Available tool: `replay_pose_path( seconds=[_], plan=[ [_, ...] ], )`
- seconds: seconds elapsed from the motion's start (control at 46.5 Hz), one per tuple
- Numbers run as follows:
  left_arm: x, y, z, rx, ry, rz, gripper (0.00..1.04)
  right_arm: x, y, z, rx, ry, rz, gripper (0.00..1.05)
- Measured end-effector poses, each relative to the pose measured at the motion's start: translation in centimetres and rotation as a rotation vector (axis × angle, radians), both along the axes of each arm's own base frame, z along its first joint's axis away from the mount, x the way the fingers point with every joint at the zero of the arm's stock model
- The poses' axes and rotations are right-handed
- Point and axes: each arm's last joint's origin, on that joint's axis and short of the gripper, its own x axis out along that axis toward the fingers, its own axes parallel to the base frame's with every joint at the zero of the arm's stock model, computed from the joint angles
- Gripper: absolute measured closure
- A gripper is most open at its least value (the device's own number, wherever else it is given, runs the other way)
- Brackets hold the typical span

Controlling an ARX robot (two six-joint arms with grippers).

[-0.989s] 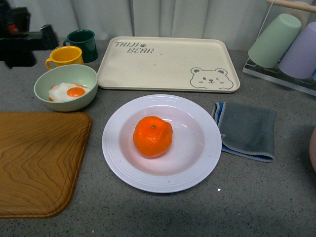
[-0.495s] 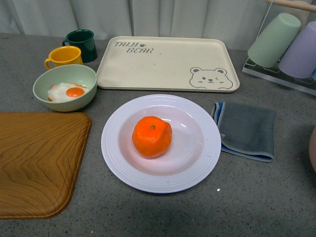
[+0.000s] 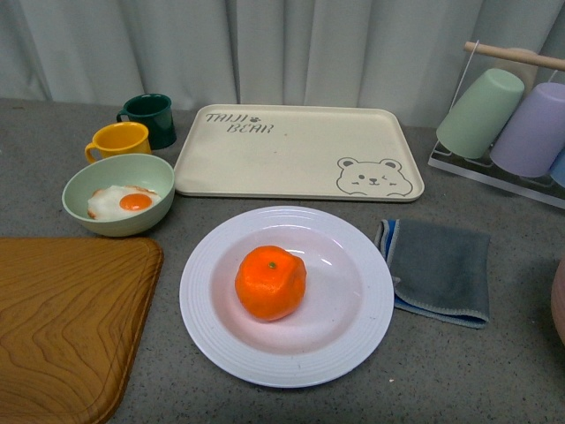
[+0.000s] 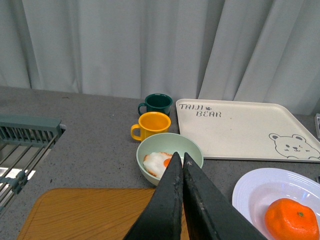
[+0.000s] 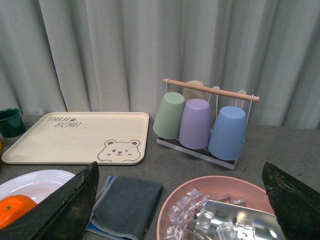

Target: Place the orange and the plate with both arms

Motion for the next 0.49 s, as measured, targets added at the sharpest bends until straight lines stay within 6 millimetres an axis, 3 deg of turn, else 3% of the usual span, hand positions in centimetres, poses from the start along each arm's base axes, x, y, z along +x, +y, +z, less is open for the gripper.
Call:
replay_pose_path(
  seconds=[0.495],
  plan=[
    [-2.1, 0.0, 0.6, 0.0, -0.021, 0.0, 1.01, 0.0, 0.0, 0.0, 0.0, 0.0, 0.0, 0.09]
  ],
)
